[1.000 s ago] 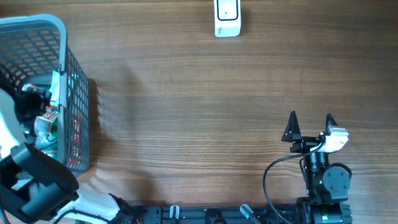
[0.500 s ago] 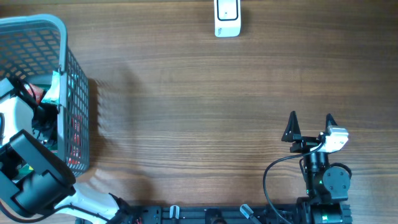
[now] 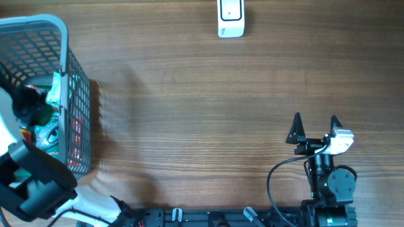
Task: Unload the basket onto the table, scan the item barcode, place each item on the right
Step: 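Grasp the brown-lidded jar with the left gripper and lift, then carry the jar with the left gripper and set it on the table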
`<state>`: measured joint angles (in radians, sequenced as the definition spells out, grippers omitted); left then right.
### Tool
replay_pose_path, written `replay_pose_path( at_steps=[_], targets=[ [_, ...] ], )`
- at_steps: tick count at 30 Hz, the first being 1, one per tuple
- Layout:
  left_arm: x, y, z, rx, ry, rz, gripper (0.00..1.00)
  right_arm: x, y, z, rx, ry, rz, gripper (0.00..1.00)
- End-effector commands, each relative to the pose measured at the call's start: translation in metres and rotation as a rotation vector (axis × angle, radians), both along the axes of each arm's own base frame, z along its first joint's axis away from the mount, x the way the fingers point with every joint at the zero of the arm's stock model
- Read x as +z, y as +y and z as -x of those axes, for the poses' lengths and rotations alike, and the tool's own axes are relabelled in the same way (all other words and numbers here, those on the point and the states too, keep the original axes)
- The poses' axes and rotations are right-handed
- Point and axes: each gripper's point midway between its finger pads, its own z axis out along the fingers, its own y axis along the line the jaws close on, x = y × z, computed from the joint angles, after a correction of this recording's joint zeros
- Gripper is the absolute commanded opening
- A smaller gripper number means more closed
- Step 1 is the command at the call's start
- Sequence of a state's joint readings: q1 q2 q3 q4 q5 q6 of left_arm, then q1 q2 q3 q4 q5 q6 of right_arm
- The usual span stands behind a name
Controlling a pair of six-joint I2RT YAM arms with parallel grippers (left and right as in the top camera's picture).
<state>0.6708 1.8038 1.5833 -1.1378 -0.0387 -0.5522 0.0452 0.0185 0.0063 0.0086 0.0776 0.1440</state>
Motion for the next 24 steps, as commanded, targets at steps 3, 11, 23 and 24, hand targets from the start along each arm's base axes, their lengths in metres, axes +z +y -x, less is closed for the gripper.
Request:
replay_pose_path(
  at_steps=[3,11,23,24],
  targets=[
    [0.130,-0.006,-0.012,-0.023,-0.303,-0.142,0.54,0.001,0.003,0.000,0.016,-0.005,0.013,1.00],
    [0.229,-0.109,-0.021,-0.285,-0.689,-0.072,0.54,0.001,0.003,0.000,0.016,-0.004,0.013,1.00],
    [0.207,-0.333,-0.051,-0.912,-0.606,0.043,0.54,0.001,0.003,0.000,0.016,-0.005,0.013,1.00],
    [0.197,-0.346,-0.054,-0.945,-0.574,0.042,0.54,0.001,0.003,0.000,0.016,-0.005,0.012,1.00]
  ],
)
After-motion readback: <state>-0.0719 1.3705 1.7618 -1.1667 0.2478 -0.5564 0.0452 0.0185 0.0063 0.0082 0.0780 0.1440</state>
